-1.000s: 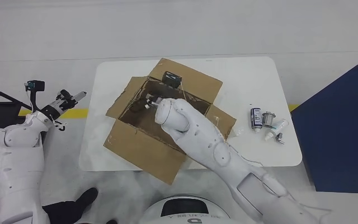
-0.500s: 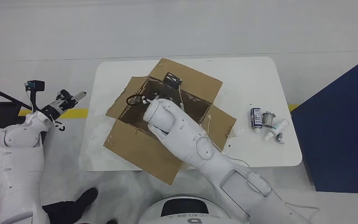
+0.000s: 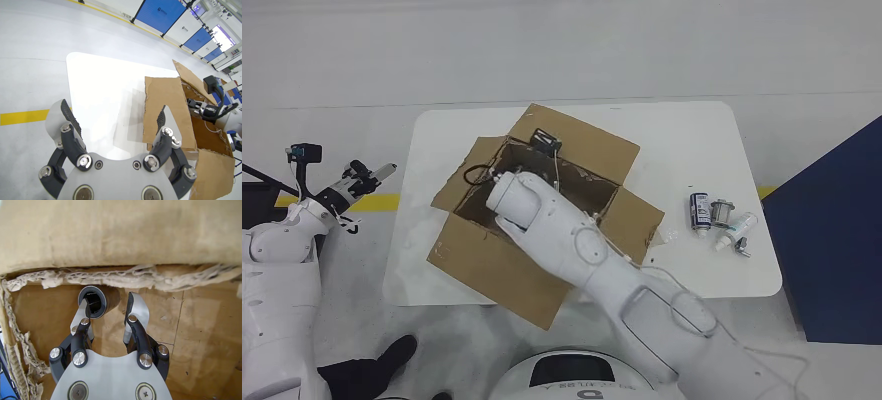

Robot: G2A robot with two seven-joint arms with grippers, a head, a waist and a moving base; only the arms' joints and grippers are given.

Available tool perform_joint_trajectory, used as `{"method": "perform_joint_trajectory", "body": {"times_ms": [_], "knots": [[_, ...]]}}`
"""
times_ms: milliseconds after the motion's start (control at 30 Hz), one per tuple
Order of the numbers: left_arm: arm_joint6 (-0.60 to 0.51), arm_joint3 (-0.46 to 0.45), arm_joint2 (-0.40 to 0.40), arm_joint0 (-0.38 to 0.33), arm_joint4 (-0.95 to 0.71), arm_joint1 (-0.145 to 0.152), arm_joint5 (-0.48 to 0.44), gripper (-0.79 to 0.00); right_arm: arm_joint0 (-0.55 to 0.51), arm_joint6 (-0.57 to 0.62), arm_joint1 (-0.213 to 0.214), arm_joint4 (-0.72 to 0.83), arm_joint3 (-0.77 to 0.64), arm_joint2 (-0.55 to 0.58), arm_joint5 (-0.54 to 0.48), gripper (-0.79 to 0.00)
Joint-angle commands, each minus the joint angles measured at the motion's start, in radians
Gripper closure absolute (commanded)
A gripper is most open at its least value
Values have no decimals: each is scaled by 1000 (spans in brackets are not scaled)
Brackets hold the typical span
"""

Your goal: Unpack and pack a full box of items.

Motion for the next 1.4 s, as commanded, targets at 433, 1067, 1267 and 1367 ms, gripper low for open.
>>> {"method": "perform_joint_trajectory", "body": {"times_ms": [433, 1067, 1267, 1367], "knots": [[0, 0, 0, 0, 0, 0, 0, -785, 86, 116, -27, 51, 137, -138, -9, -151], [0, 0, 0, 0, 0, 0, 0, -785, 2, -4, 5, -11, -6, -138, -189, 0], [0, 0, 0, 0, 0, 0, 0, -785, -158, -51, 80, -151, -275, -88, -252, 0], [0, 0, 0, 0, 0, 0, 0, -785, -270, -25, 134, -261, -471, -50, -311, 0]]}}
